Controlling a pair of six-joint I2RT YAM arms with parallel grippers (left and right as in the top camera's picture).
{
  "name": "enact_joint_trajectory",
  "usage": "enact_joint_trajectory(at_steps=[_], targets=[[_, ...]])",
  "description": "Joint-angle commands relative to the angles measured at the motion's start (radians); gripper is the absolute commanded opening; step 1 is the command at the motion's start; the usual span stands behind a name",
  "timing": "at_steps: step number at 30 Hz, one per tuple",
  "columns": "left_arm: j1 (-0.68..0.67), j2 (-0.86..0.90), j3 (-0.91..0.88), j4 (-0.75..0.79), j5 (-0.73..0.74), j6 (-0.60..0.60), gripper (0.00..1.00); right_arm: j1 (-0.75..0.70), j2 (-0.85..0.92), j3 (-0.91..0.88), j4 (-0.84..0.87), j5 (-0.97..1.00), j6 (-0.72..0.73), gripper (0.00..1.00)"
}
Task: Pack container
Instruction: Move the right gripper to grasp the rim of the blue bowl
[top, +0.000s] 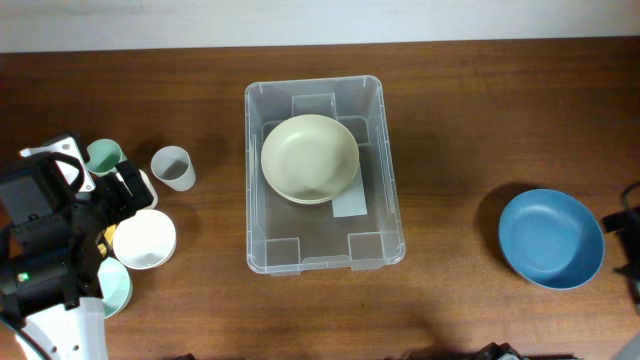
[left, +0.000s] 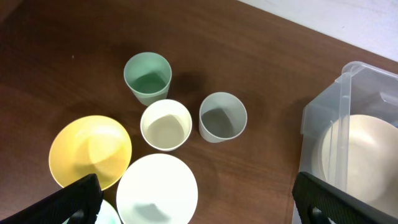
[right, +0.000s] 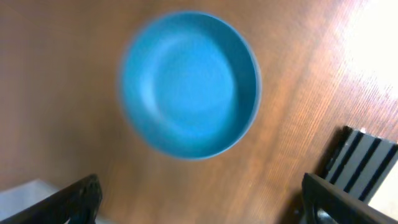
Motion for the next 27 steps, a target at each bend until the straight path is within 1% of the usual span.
enact_joint_trajectory(at_steps=[1,2,3,7,14,22,26,27], targets=[[0.006,0.000,0.020,0.002,0.011,-0.009,1.00,-0.045,0.037,-0.229,0.129,-0.036,0.017,0.99],[0.006,0.000,0.020,0.002,0.011,-0.009,0.99,-0.053,0.064,-0.303,0.207,-0.068,0.016,0.99],[0.006,0.000,0.020,0.002,0.011,-0.009,0.99,-0.052,0.082,-0.335,0.248,-0.085,0.017,0.99],[0.006,0.000,0.020,0.002,0.011,-0.009,1.00,-0.050,0.176,-0.397,0.365,-0.129,0.017,0.99],[0.006,0.000,0.020,0.002,0.011,-0.009,1.00,-0.051,0.347,-0.406,0.441,-0.129,0.016,0.99],[0.006,0.000,0.020,0.002,0.011,-0.009,0.99,-0.050,0.459,-0.415,0.505,-0.101,0.016,1.00],[0.006,0.000,0.020,0.002,0.012,-0.009,1.00,-0.050,0.475,-0.415,0.523,-0.102,0.013,0.84],[0.006,0.000,0.020,0.002,0.012,-0.009,0.99,-0.050,0.474,-0.415,0.526,-0.103,0.013,0.78]])
